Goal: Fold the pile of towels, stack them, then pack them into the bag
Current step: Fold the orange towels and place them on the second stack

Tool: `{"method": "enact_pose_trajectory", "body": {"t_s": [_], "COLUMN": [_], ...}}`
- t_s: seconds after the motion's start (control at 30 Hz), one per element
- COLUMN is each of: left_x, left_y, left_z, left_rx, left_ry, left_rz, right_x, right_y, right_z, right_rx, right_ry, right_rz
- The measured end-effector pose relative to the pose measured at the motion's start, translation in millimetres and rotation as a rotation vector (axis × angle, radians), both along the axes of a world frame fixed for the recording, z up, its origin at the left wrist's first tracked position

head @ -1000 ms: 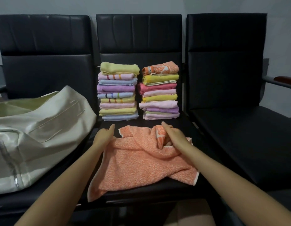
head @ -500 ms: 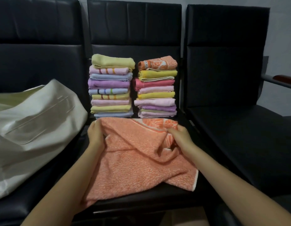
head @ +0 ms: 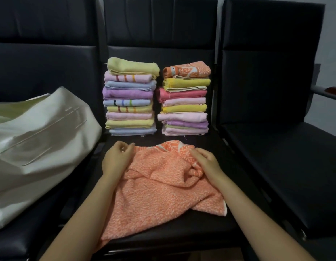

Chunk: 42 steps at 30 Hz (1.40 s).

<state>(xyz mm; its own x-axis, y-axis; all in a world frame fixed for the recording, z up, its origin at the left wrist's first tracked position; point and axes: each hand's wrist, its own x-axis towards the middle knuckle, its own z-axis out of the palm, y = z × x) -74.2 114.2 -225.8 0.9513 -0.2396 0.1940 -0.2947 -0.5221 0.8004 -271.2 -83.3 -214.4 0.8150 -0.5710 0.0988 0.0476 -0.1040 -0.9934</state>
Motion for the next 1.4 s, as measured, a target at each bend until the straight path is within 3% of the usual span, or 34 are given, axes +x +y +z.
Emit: {"method": "enact_pose_trajectory", "body": {"t_s": [0.07, 0.13, 0.2, 0.33, 0.4, 0.53, 0.63, 0.77, 0.83, 0.97, 1.1, 1.17, 1.4], "left_x": [-2, -2, 1, 2, 0, -7, -6, -6, -6, 4, -2, -6, 6], "left_y": [-5, -8, -9, -6, -2, 10, 15, 20, 21, 22, 15, 9, 5], "left_z": [2, 0, -4, -3, 0, 0, 2, 3, 4, -6, -9, -7, 1], "left_rx": [0.279, 0.42, 0.513, 0.551, 0.426, -0.13, -0.381, -0.615, -0.639, -0.441, -0.161, 0.006, 0.173], "left_ry": [-0.069, -0.096, -0.127, -0.086, -0.118, 0.032, 0.095, 0.115, 0.064, -0.09, -0.012, -0.008, 0.078], "left_rz": [0.022, 0.015, 0.025, 0.038, -0.009, -0.119, -0.098, -0.033, 0.036, 0.06, -0.103, -0.09, -0.148], "right_x": [1, 2, 2, -4, -6, -11, -13, -13, -10, -7, -6, -6, -1], "right_y": [-1, 0, 3, 8, 13, 18, 18, 8, 2, -4, -7, -8, -12], "right_z": [-2, -5, -5, 0, 2, 2, 4, 4, 3, -2, -7, -8, -2], "right_rx": [-0.048, -0.188, -0.294, -0.308, -0.296, -0.206, -0.147, 0.238, 0.377, 0.426, 0.323, 0.334, 0.088], "right_ry": [0.058, 0.16, 0.227, 0.229, 0.232, 0.224, 0.14, -0.105, -0.19, -0.229, -0.169, -0.143, 0.093], "right_rz": [0.032, 0.086, 0.115, 0.159, 0.17, 0.198, 0.079, -0.129, -0.197, -0.305, -0.378, -0.389, -0.338]}}
